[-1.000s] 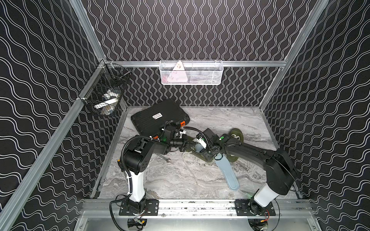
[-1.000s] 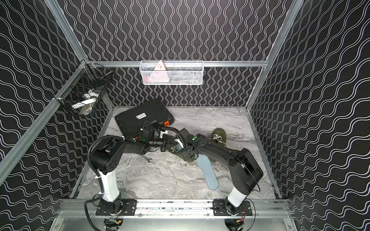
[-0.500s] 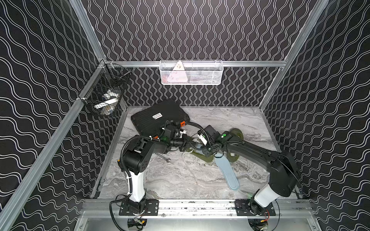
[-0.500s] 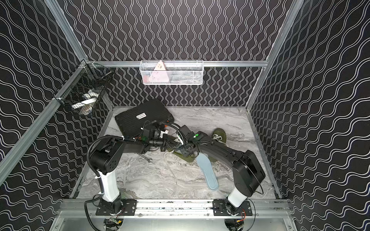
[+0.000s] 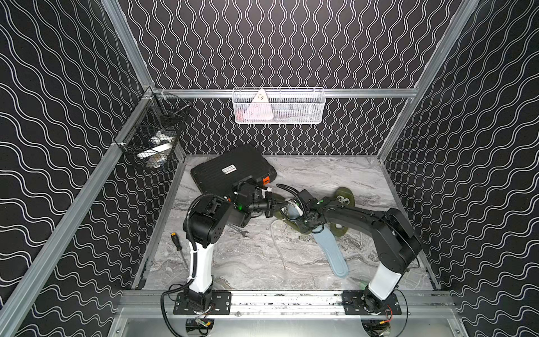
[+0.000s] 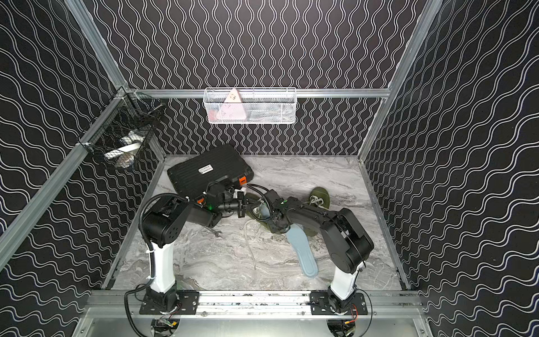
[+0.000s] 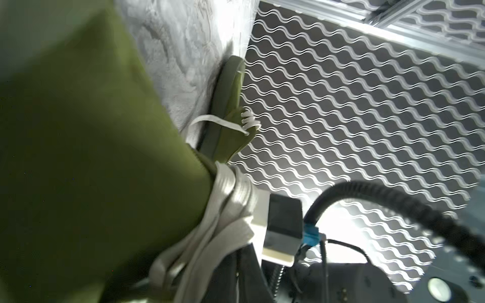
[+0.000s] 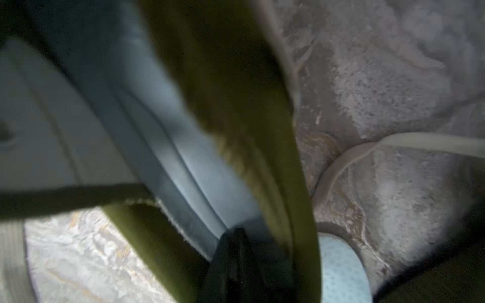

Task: Insert the insole into the shoe
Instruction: Insert the insole into the shoe, then place the shoe at the center of the board.

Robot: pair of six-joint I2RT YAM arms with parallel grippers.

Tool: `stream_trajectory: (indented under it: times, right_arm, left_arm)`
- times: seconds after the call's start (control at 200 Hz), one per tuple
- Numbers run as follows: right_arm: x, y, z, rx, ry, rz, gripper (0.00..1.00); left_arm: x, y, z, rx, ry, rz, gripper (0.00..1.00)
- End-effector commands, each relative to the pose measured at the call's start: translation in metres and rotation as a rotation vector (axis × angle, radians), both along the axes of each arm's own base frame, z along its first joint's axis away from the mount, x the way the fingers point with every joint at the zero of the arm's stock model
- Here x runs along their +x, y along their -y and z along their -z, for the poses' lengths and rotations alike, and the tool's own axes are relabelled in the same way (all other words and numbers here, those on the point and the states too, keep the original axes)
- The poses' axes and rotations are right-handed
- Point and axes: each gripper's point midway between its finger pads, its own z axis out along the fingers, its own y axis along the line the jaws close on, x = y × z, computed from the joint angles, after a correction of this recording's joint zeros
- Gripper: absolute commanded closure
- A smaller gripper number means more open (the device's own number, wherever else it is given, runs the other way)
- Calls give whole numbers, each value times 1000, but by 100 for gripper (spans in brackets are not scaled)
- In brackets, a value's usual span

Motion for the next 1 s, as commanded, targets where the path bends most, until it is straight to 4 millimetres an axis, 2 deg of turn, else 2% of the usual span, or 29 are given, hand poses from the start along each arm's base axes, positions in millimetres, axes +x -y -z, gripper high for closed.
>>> stream_trajectory:
  times: [0.0,0.04,0.13,0.21,0.27,0.34,0.385,0.505,0.595,0.691,0.801,0.866,0.956,0.996]
  right_arm:
    - [-1,5,-17,1,29,0,90]
    - [4,1,-32,18,54,4,90]
    - [4,1,-48,31,64,20,89]
    - [5,-2,-56,61,75,45,89]
    - [6,-7,-54,91,71,60,88]
    - [7,-14,-44,113,48,59,88]
    - [7,-18,-29,115,26,58,88]
    - [17,-3,12,70,-30,138,90]
    - [17,10,23,10,-43,168,91]
    - [16,15,12,4,-20,160,91]
    - [15,8,-25,54,20,129,92]
    - [14,2,-39,90,33,126,91]
    - [14,-5,-31,141,14,141,90]
    - [15,-5,-20,144,-12,154,90]
  left_arm:
    - [-3,2,-23,-17,65,28,100]
    - [-5,2,-22,17,66,41,100]
    - [-10,-1,-15,127,75,73,100]
    - [-14,-5,-6,235,76,104,100]
    - [-17,-8,-1,288,76,121,100]
    - [-18,-9,-1,299,69,123,100]
    - [-18,-8,-3,288,70,122,100]
    - [-21,-8,-6,279,62,132,100]
    - [-21,-9,-11,254,58,129,100]
    - [-18,-8,-16,209,55,112,100]
    - [-22,-11,-10,275,53,137,100]
    - [-25,-14,-4,323,55,159,100]
    - [-27,-17,0,372,63,179,100]
    - [-27,-18,1,393,68,187,87]
